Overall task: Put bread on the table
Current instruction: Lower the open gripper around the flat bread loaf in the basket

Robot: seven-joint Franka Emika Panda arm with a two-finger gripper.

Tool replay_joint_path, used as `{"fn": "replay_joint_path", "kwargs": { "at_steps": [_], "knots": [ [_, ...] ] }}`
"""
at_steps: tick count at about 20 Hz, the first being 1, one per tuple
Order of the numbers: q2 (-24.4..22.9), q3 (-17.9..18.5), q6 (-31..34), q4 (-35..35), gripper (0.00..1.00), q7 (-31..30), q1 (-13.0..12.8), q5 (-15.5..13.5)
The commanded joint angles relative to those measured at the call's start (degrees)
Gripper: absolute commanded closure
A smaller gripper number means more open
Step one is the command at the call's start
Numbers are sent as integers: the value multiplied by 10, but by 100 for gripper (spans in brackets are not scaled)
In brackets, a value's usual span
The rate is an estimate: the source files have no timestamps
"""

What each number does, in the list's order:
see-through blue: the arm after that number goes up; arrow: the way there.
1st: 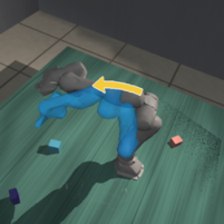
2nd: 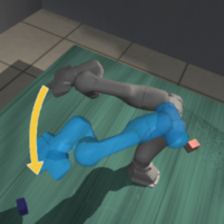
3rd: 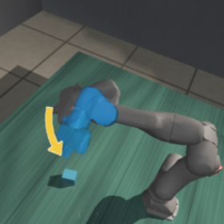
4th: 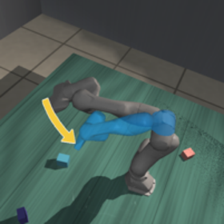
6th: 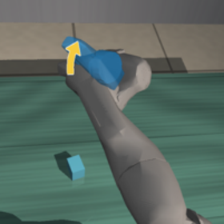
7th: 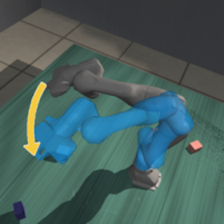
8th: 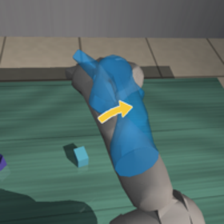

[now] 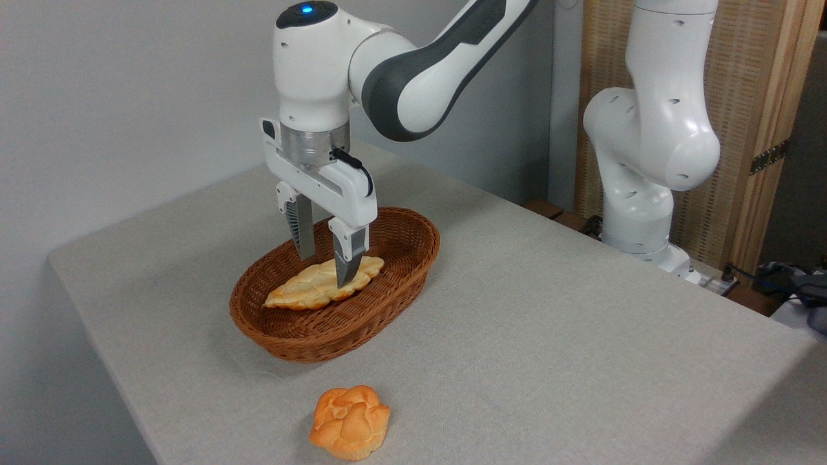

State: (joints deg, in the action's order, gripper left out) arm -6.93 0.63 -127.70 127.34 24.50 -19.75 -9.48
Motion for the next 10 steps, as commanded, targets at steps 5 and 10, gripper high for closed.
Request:
{"fn": "replay_joint_path", "kwargs": {
  "at_steps": [5, 10],
  "knots": [
    [-13, 6, -35, 38, 0, 3, -8, -5],
    [-13, 7, -35, 45, 0, 20, -8, -5]
  ]
}}
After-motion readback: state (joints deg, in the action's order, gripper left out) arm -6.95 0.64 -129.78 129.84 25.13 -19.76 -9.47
